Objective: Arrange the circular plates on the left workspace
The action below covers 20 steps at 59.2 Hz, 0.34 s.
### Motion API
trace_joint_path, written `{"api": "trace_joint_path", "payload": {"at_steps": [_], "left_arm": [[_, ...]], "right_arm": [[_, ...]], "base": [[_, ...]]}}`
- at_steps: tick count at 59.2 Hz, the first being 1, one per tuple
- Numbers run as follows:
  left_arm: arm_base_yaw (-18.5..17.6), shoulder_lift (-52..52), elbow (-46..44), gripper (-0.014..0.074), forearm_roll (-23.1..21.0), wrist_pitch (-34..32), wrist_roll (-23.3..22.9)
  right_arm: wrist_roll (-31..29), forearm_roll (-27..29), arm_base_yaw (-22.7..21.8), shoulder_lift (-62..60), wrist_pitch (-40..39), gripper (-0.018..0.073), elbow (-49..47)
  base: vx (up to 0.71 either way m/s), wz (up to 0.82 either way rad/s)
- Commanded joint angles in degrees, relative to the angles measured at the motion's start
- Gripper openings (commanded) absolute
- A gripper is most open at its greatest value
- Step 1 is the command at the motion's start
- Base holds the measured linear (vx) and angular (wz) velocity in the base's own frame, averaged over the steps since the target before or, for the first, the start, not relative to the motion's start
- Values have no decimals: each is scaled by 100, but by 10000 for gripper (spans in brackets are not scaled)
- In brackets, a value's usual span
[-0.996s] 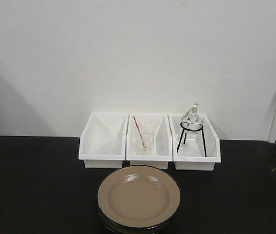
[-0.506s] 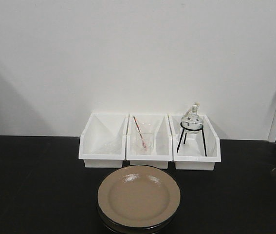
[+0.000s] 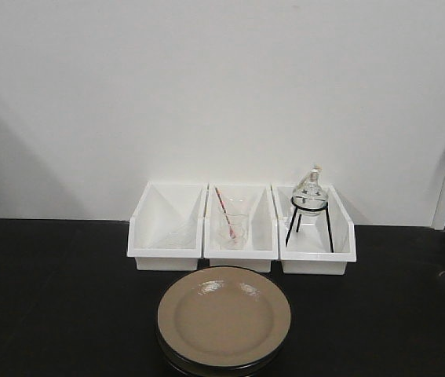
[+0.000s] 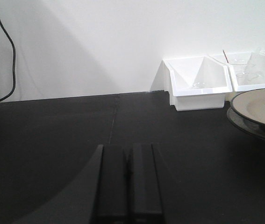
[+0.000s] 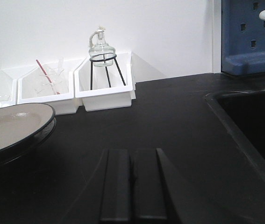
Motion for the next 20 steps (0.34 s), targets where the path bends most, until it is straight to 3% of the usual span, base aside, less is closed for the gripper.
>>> {"api": "trace_joint_path", "payload": {"at_steps": [1,20], "left_arm": [[-14,-84,71,0,-5,-478,-58],[-14,-84,71,0,-5,-478,-58]], "right_arm": [[2,-69,-31,-101,-427,-3,35],[2,-69,-31,-101,-427,-3,35]], "base": [[0,0],[0,0]]}}
